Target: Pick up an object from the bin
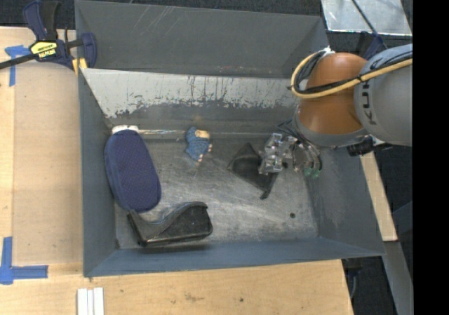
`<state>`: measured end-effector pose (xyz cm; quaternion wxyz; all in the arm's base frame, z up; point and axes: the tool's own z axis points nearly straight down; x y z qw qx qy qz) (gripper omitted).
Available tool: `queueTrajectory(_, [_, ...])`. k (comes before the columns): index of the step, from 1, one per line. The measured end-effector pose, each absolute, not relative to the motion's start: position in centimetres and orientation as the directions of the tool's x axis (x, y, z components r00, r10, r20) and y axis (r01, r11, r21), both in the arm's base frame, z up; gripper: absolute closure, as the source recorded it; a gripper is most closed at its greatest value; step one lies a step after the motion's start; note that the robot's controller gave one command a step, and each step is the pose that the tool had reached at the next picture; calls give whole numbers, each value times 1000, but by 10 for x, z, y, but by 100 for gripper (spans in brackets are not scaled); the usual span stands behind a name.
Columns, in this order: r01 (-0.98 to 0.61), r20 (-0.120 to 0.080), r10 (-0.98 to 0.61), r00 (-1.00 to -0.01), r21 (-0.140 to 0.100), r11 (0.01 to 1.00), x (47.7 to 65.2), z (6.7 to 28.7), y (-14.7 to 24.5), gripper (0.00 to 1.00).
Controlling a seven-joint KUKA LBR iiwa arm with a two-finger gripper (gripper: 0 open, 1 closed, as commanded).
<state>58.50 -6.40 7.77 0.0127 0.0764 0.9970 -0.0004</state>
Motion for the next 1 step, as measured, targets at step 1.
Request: queueTrajectory(1, [179,-12,179,-984,2,984,573,206,-32,100])
